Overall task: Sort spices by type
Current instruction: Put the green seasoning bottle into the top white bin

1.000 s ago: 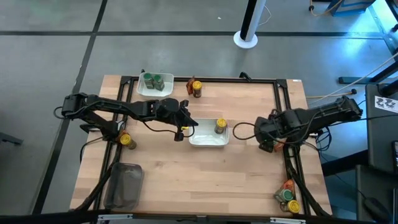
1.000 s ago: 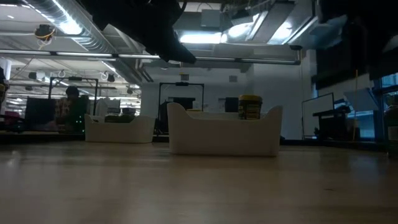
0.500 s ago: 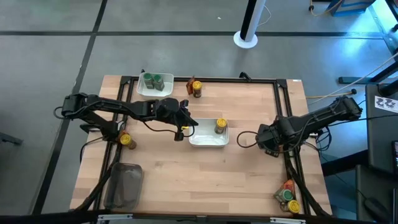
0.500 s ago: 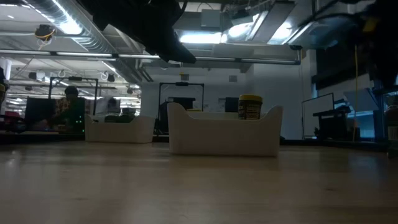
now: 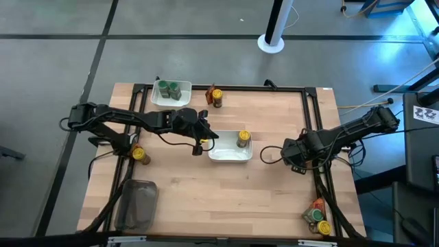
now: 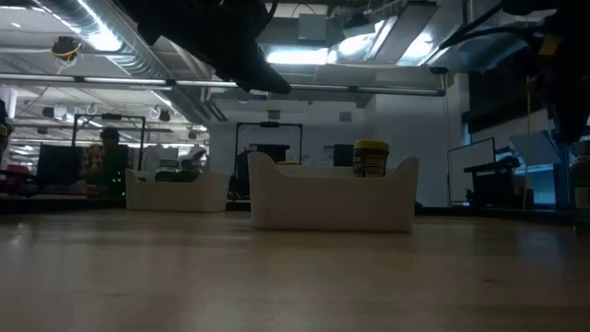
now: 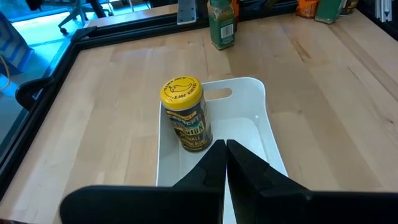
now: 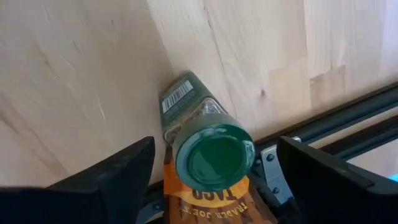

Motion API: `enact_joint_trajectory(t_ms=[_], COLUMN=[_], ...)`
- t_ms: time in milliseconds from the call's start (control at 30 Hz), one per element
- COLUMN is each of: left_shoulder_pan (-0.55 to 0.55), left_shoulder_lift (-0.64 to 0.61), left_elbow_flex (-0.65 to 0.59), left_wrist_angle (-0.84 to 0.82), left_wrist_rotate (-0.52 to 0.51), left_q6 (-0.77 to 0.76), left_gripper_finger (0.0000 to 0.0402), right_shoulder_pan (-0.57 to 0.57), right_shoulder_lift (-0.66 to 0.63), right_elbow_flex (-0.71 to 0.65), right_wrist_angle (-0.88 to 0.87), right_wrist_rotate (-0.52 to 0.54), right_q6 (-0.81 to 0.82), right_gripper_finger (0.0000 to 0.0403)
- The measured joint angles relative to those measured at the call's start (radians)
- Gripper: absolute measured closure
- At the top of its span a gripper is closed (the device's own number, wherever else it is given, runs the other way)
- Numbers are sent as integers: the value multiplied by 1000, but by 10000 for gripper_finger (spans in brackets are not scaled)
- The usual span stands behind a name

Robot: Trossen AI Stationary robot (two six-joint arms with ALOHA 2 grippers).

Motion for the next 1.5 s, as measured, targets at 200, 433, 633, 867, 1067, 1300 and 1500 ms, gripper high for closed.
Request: enact_joint_trajectory(t_ms=[200, 433, 633, 867, 1067, 1300, 1500], left_shoulder_pan=[0, 0, 0, 0, -1, -1, -1], left_shoulder_lift=[0, 0, 0, 0, 0, 0, 0], left_elbow_flex=[0, 0, 0, 1, 1, 1, 1], left_wrist_angle=[0, 0, 0, 7, 53, 52, 51], left_wrist_rotate=[0, 0, 0, 0, 0, 0, 0], left_q6=[-3, -5, -5, -5, -11, -13, -11], left_gripper_finger=[396, 396, 396, 396, 396, 396, 396], right_shoulder_pan=[-1, -1, -1, -1, -1, -1, 1], right_shoulder_lift=[0, 1, 6, 7, 7, 7, 5], right_elbow_flex=[0, -29, -104, -125, -125, -123, -120], right_wrist_angle=[7, 45, 90, 127, 128, 127, 131], right_wrist_rotate=[23, 20, -18, -23, -26, -30, -37], right_q6=[-56, -128, -135, -157, -166, -193, -207], right_gripper_finger=[68, 68, 68, 68, 81, 158, 183])
